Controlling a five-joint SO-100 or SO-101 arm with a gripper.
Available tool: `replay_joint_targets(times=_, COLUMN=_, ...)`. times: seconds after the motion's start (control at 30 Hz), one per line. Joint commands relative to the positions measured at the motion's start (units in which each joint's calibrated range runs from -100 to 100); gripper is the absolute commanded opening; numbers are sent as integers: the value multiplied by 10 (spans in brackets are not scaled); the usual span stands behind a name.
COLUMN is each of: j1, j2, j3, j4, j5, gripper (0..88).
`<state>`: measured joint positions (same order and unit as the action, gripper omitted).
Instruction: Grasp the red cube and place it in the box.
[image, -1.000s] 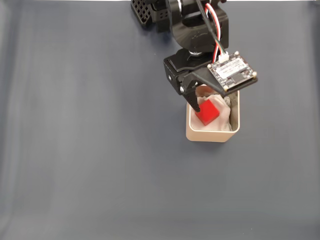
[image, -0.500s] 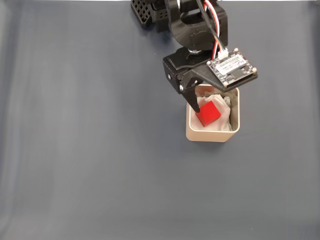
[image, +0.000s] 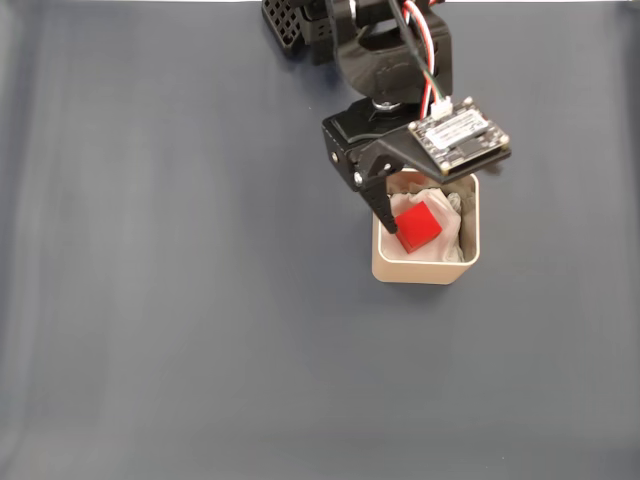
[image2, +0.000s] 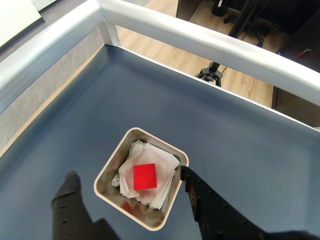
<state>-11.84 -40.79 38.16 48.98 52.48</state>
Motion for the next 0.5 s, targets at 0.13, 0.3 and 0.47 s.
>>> replay_joint_targets(times=0.13, j1=33, j2=-12, j3=-5, j4=-16, j5=-5, gripper=100)
replay_joint_targets(times=0.3, j1=65, j2=-22, j3=4, j4=-15, j5=-5, gripper=2)
replay_joint_targets(times=0.47, j1=101, j2=-45, j3=30, j4=-5, j5=-19, gripper=1)
